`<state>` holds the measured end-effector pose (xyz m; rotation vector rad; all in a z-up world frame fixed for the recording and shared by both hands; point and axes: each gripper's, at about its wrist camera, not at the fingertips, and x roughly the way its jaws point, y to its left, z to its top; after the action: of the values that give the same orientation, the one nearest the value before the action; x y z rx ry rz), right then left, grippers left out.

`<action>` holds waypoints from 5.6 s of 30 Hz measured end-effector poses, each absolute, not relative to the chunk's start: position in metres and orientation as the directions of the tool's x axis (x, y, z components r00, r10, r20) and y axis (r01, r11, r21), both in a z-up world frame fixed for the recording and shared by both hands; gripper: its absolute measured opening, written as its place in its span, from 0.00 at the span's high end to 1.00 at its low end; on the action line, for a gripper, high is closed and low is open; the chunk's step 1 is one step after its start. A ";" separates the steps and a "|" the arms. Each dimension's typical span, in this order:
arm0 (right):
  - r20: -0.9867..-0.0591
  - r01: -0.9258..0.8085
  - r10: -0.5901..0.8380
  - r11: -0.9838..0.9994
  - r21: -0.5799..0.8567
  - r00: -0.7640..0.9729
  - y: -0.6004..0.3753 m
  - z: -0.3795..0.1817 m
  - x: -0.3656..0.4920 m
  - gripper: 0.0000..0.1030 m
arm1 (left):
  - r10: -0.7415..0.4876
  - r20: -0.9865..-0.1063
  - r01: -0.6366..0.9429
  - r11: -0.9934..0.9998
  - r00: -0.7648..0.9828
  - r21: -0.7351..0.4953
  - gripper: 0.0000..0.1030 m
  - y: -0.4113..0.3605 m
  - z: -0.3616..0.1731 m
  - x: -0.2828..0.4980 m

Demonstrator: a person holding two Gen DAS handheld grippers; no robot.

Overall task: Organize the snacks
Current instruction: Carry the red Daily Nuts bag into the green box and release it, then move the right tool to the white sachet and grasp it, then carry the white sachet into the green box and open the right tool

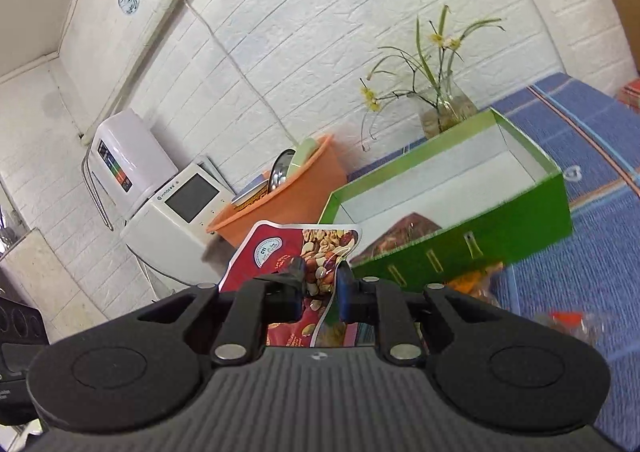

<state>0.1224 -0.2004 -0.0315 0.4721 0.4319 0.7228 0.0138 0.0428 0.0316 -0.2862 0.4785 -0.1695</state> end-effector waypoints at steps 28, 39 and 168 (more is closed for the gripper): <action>-0.345 -0.484 0.667 0.729 0.484 0.660 -0.177 -0.049 0.287 0.73 | -0.097 -0.558 0.045 0.993 0.824 -0.107 0.76 0.025 -0.006 0.203; -0.368 -0.445 0.564 0.819 0.362 0.739 -0.187 -0.035 0.261 0.04 | -0.001 -0.463 -0.043 0.995 0.887 -0.085 0.48 0.067 0.029 0.140; -0.263 -0.529 0.702 0.686 0.500 0.662 -0.163 -0.036 0.216 0.33 | -0.013 -0.460 -0.024 0.997 0.888 -0.073 0.31 0.070 0.009 0.100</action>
<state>0.2157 -0.1633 -0.0356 0.4033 0.4635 0.7175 0.1004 0.0697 0.0091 -0.0773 0.4788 0.0058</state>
